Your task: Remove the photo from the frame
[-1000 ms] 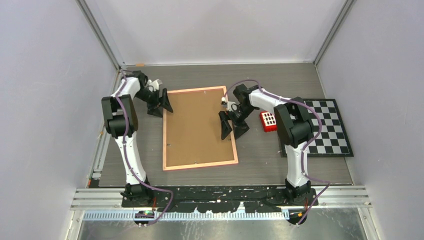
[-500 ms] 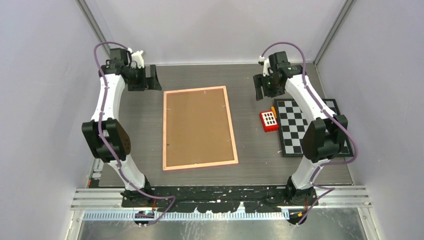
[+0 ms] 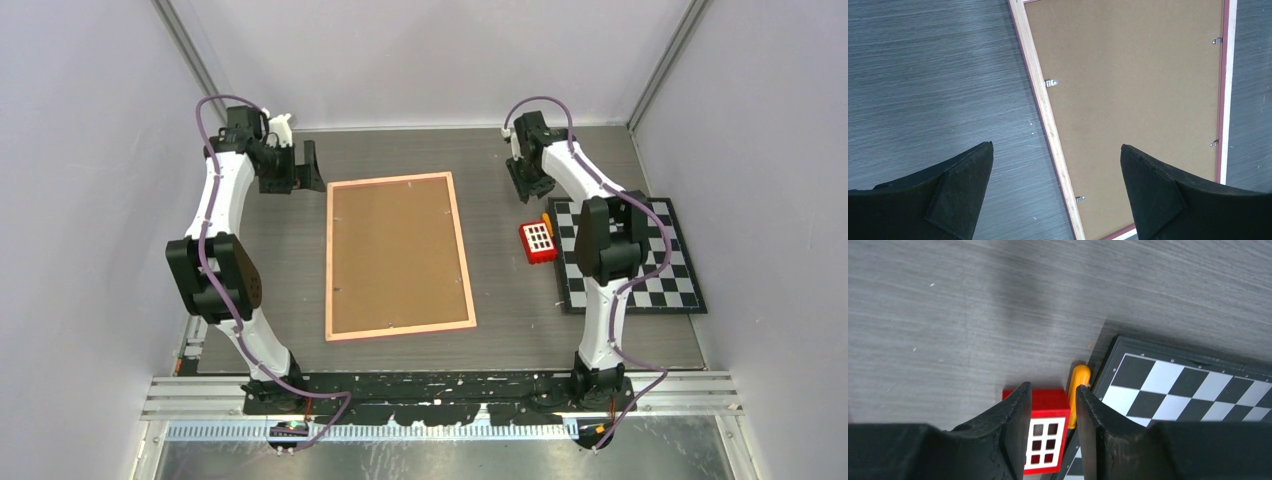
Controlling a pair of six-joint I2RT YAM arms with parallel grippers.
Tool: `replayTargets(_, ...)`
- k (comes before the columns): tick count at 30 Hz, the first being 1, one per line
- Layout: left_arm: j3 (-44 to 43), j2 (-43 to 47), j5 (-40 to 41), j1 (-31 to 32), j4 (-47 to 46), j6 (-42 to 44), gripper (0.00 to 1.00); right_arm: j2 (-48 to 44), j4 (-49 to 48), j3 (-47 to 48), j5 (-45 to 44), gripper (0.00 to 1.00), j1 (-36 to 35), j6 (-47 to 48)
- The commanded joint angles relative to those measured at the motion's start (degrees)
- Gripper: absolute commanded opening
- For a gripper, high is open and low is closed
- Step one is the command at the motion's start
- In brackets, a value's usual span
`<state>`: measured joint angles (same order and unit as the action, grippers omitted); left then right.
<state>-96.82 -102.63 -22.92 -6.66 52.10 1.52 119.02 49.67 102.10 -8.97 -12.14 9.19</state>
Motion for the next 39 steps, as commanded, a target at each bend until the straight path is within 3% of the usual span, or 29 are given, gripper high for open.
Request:
replayTargets(1,0.05,1.69,0.79,-0.26,-0.86,-0.53,1.0,2.13,-1.6,4.25,-4.06,0.42,0.35,2.25)
replayTargets(16,-0.17,1.25,0.76,-0.22,-1.49,-1.15,1.0,6.81,1.13,4.47,-3.43,0.42,2.81,1.88)
replayTargets(39,0.39,1.46,0.03,-0.22,-1.67,-1.26,1.0,4.93,3.84,-2.35,3.34,0.42,3.49,-1.52)
